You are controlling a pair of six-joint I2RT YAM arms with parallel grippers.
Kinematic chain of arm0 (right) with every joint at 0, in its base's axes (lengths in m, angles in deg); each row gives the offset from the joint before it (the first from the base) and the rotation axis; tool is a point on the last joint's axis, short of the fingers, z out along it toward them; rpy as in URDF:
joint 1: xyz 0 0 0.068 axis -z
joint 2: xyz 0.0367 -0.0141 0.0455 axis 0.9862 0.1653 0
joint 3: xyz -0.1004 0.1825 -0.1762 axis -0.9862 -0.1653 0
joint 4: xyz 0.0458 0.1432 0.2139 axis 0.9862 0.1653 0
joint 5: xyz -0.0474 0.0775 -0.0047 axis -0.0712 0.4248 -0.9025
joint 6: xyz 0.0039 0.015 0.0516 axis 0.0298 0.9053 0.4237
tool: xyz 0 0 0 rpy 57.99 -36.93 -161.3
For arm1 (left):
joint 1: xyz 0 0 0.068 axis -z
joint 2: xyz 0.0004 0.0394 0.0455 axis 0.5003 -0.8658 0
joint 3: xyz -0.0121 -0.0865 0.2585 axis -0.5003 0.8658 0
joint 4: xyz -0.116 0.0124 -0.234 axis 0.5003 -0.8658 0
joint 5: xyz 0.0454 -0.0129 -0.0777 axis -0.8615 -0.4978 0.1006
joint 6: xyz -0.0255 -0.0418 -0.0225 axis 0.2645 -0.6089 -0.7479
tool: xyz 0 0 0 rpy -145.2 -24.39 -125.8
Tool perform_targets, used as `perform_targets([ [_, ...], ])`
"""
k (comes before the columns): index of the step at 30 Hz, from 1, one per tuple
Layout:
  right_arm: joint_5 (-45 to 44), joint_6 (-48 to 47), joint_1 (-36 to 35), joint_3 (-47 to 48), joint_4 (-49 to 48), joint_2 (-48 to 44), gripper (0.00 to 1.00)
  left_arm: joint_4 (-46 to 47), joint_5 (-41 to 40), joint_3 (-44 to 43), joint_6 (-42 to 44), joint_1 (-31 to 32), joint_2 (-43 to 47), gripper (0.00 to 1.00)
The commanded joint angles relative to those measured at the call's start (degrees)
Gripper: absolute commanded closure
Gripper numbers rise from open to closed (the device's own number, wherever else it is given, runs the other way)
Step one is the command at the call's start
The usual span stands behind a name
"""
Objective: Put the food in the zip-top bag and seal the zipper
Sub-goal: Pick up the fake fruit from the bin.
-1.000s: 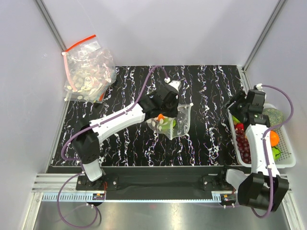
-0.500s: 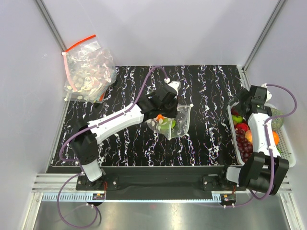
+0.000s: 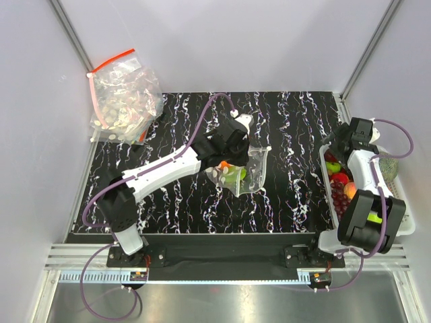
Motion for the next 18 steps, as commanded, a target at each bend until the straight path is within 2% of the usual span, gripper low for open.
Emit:
perform_targets([
  [1, 0.1, 2.1, 0.6, 0.9, -4.3, 2.4, 0.08, 2.7, 1.4, 0.0, 1.1, -0.4, 2.2, 1.0],
  [5, 0.8, 3.7, 1.7, -0.4, -6.6, 4.0, 0.12, 2.8, 1.4, -0.1, 1.2, -0.5, 1.9, 1.0],
  [9, -0.7, 4.3, 2.1, -3.0, -8.9, 2.5, 0.26, 2.6, 1.4, -0.1, 1.3, -0.4, 1.5, 1.0],
  [10, -1.0, 4.3, 2.2, -3.4, -9.0, 1.9, 0.37, 2.7, 1.3, -0.2, 1.3, -0.5, 1.5, 1.0],
  [12, -0.8, 3.9, 2.4, -3.7, -9.2, 1.1, 0.45, 2.6, 1.1, -0.2, 1.3, -0.5, 1.4, 1.0],
  [13, -0.5, 3.8, 2.4, -3.9, -9.3, 0.4, 0.54, 2.5, 1.1, -0.3, 1.3, -0.5, 1.4, 1.0],
  [18, 1.7, 3.0, 2.4, -4.6, -8.3, -3.2, 0.58, 2.4, 1.0, -0.6, 1.2, -0.5, 1.3, 1.0],
])
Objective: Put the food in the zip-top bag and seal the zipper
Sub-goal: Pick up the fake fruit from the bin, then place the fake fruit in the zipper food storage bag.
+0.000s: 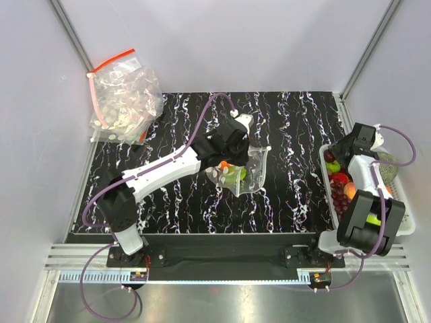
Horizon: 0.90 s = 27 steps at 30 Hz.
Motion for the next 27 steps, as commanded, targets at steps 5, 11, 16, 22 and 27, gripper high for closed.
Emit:
perform_targets([
  [5, 2.3, -1.9, 0.1, -0.9, 1.4, -8.7, 0.58, 2.1, 0.6, -0.5, 0.8, -0.3, 1.4, 1.0],
  [11, 7.9, -5.0, 0.0, -1.4, 3.0, -14.8, 0.61, 1.9, 0.2, -0.7, 0.8, -0.3, 1.7, 1.0],
  [16, 15.1, -6.6, -2.5, -4.3, 2.3, -22.1, 0.61, 1.6, 0.2, -1.6, 0.6, -0.3, 1.4, 1.0],
  [22, 16.9, -5.6, -15.9, -7.3, 1.0, -27.5, 0.61, 0.8, 0.1, -4.1, 0.4, -0.3, 0.0, 1.0],
  [27, 16.9, -2.6, -27.2, -9.6, -5.6, -26.6, 0.61, 0.0, 0.9, -6.9, -0.3, -0.3, -1.2, 1.0],
])
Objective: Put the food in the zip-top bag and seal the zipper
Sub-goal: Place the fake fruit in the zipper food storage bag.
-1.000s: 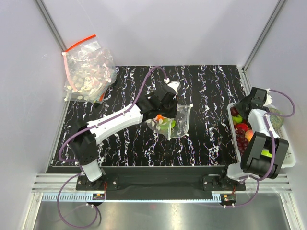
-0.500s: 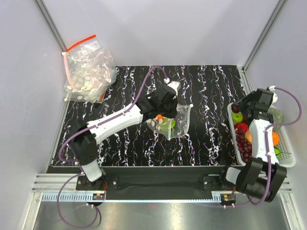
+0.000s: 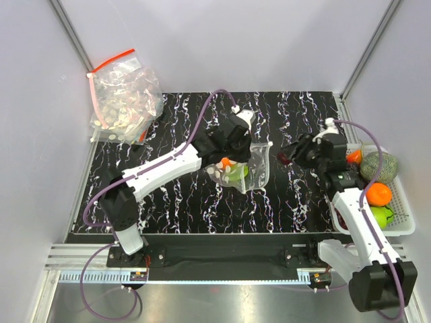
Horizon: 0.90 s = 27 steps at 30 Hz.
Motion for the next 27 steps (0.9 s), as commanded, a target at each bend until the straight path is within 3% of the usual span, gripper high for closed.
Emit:
perform_targets([
  [1, 1.4, 1.6, -5.9, -1.7, -6.5, 0.9, 0.61, 1.3, 0.9, -4.0, -0.4, -0.3, -0.5, 1.0],
  [8, -2.8, 1.9, -18.6, -3.5, -14.5, 4.2, 0.6, -0.1, -0.2, -5.9, -0.4, -0.2, -1.0, 1.0],
  [11, -3.9, 1.9, -20.2, -3.0, -16.1, 7.8, 0.59, -0.2, -0.1, -6.0, -0.5, -0.2, -0.8, 1.0],
  [16, -4.7, 2.0, -22.6, -2.9, -17.5, 12.5, 0.22, -0.4, -0.3, -5.8, -0.6, -0.3, 0.4, 1.0],
  [19, -5.6, 1.9, -22.7, -2.9, -17.5, 12.0, 0.1, -0.4, -0.3, -5.1, -0.6, -0.3, 1.0, 1.0],
  [22, -7.8, 0.6, -22.8, -1.8, -14.1, 9.2, 0.09, -0.1, -0.2, -4.2, -0.8, -0.3, 1.3, 1.0],
  [27, -14.1, -0.1, -22.8, 0.3, -6.7, 3.7, 0.16, 0.2, 0.2, -3.8, -0.6, -0.4, 1.1, 1.0],
])
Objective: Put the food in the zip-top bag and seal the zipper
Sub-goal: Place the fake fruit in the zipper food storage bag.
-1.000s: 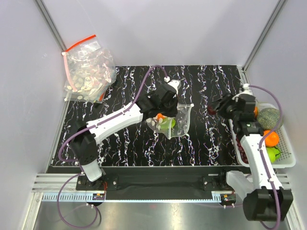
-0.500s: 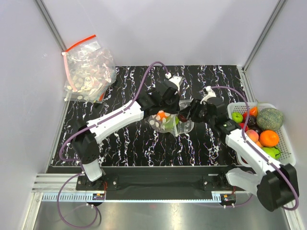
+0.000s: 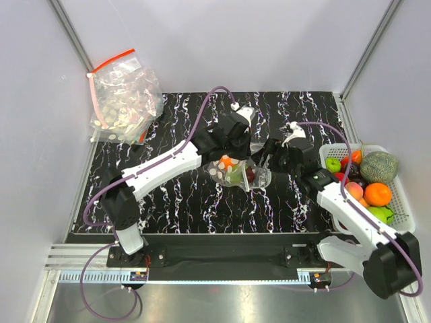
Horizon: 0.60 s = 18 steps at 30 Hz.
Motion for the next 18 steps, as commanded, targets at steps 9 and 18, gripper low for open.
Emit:
perform_targets([
  [9, -27.9, 0.8, 2.1, 14.6, 31.1, -4.5, 0.3, 3.1, -0.1, 1.9, 0.3, -0.6, 3.4, 1.0],
  [18, -26.2, -1.4, 21.8, 15.7, 37.8, -11.5, 0.24, 5.4, 2.1, 5.4, 0.0, -0.8, 4.2, 1.0],
])
